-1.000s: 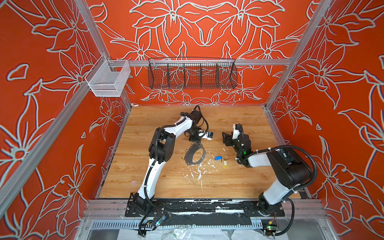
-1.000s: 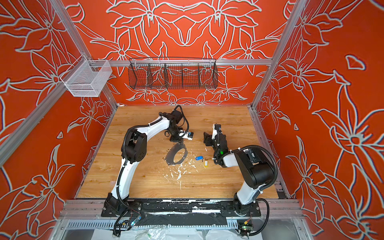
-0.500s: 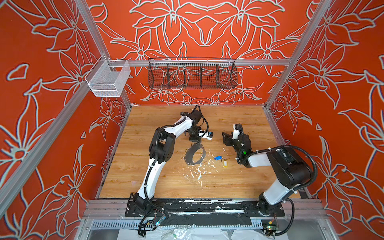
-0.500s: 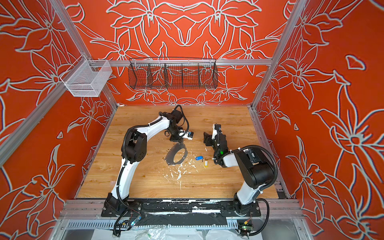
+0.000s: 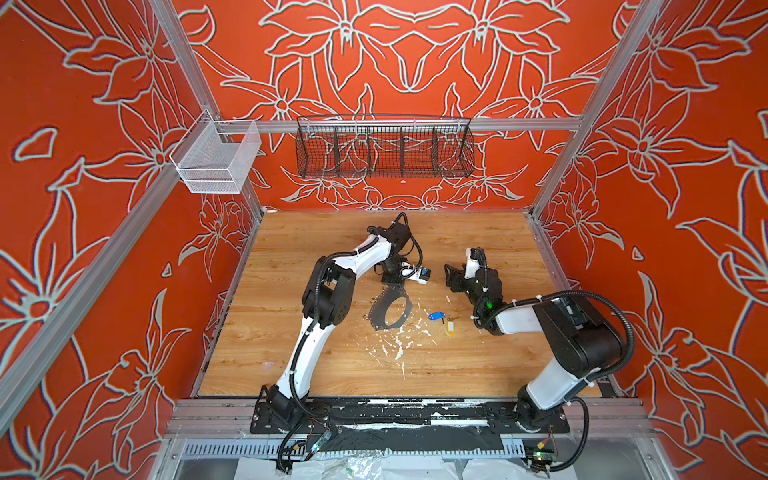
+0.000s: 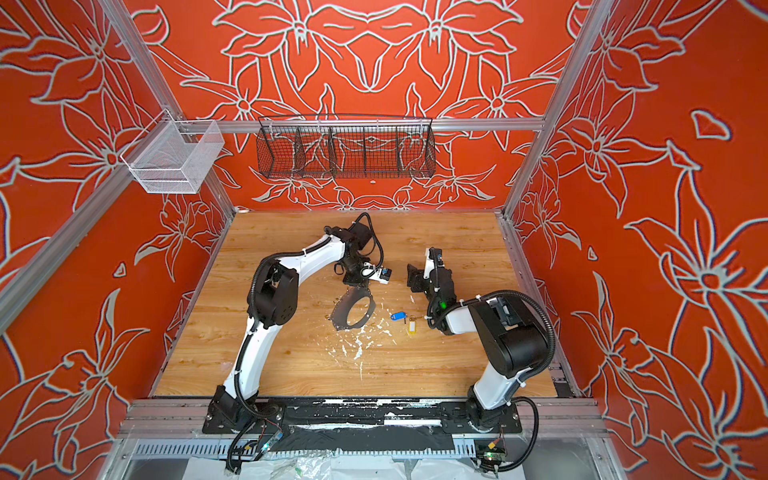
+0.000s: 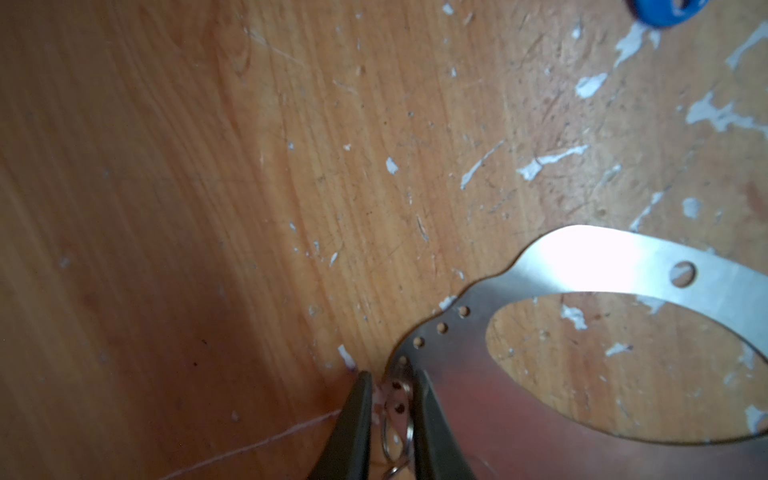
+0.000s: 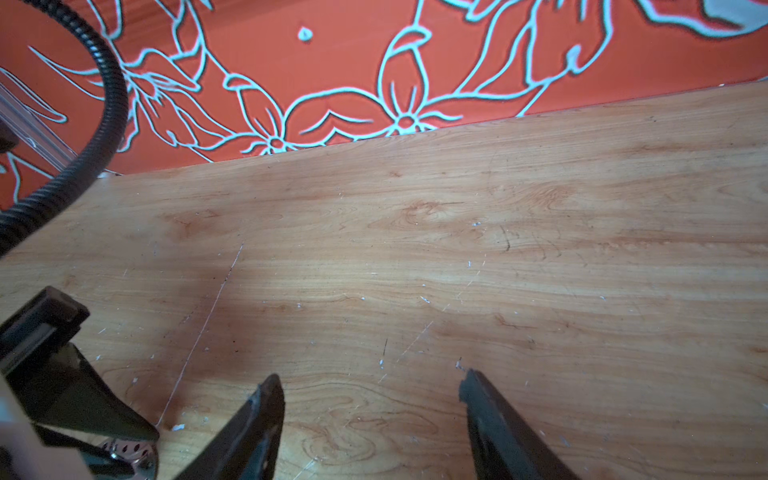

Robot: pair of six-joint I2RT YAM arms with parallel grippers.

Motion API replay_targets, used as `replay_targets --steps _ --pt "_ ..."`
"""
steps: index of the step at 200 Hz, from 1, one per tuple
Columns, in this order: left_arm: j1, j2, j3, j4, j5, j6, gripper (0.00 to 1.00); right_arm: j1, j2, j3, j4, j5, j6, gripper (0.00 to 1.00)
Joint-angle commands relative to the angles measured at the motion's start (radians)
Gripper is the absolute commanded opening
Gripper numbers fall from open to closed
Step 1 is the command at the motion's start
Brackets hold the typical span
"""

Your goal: Put the keys on the keyring

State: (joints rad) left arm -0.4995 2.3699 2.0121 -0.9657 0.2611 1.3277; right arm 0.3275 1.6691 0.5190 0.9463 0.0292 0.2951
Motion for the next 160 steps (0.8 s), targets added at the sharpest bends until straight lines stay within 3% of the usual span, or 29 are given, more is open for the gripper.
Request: replay_targets --steps 1,45,94,160 --pt "-0.002 0.025 0.022 -0.028 -0.008 0.022 0.2 0.002 -0.018 0.004 0.009 0.008 -0.005 0.7" --pt "-0.001 0.012 0.027 -0.028 0.009 0.019 0.1 0.002 -0.019 0.003 0.011 0.008 -0.007 0.7" --pt "0.009 -0.029 0.016 -0.024 0.081 0.016 0.17 0.002 -0.019 0.004 0.012 0.008 -0.006 0.7" --pt "0.009 -0.011 0.024 -0.044 0.058 0.016 0.11 0.002 -0.018 -0.001 0.018 0.008 -0.006 0.71"
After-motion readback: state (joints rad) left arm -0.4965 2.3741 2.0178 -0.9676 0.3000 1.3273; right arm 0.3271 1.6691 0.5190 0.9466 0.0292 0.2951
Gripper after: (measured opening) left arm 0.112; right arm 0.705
